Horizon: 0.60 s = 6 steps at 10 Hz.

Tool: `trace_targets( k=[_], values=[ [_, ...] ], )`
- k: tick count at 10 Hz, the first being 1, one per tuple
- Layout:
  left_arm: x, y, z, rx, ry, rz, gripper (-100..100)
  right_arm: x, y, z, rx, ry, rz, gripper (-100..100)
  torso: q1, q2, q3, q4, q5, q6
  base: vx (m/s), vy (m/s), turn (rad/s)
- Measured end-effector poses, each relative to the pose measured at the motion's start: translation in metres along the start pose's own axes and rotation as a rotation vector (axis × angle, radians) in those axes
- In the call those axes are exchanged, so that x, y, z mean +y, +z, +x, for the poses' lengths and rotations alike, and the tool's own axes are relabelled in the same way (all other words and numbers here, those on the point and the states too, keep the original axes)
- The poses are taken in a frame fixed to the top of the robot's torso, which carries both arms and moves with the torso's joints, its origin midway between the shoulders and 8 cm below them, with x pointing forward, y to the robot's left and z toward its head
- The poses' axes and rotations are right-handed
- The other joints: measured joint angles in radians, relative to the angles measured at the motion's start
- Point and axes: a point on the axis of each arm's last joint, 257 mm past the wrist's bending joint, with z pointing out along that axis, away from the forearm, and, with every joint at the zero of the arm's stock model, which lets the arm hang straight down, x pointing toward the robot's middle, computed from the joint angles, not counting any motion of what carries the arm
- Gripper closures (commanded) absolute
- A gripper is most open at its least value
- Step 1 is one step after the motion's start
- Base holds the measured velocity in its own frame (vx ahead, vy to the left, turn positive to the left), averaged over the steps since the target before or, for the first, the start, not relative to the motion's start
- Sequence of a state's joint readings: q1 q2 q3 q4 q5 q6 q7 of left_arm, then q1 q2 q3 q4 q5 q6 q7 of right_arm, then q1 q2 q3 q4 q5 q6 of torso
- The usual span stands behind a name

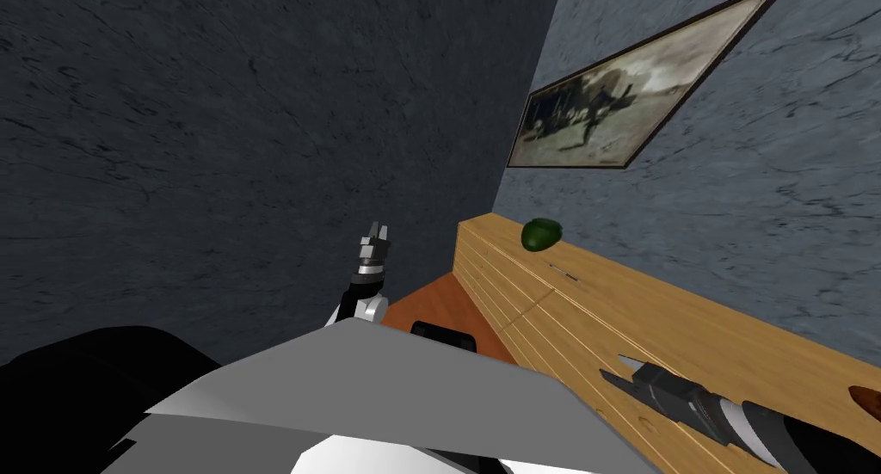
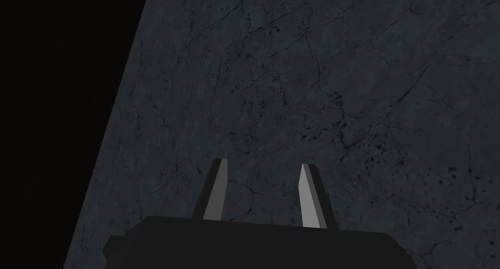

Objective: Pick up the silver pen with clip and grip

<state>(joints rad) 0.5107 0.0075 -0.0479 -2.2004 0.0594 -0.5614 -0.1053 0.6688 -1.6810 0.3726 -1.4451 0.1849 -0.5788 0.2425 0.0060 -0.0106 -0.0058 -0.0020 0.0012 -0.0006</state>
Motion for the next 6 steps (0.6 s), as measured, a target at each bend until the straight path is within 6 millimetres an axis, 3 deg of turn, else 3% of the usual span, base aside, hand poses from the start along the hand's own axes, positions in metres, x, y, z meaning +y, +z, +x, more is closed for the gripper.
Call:
trace_targets(
  k=[1, 4, 6],
  values=[
    [0.000, 0.000, 0.000, 0.000, 0.000, 0.000, 0, -0.013, -0.014, 0.018, 0.057, -0.015, 0.020, -100, -0.001, -0.007, -0.004, -0.002, 0.000, 0.000, 0.213, 0.031, 0.086],
    [0.000, 0.000, 0.000, 0.000, 0.000, 0.000, 0, -0.032, -0.033, 0.039, 0.152, -0.067, 0.052, -100, -0.002, -0.001, -0.001, -0.001, -0.001, 0.001, 0.186, 0.039, 0.121],
    [0.000, 0.000, 0.000, 0.000, 0.000, 0.000, 0, -0.048, -0.056, 0.063, 0.244, -0.093, 0.072, -100, -0.005, -0.006, -0.004, -0.002, -0.001, 0.000, 0.314, -0.035, 0.209]
  ],
)
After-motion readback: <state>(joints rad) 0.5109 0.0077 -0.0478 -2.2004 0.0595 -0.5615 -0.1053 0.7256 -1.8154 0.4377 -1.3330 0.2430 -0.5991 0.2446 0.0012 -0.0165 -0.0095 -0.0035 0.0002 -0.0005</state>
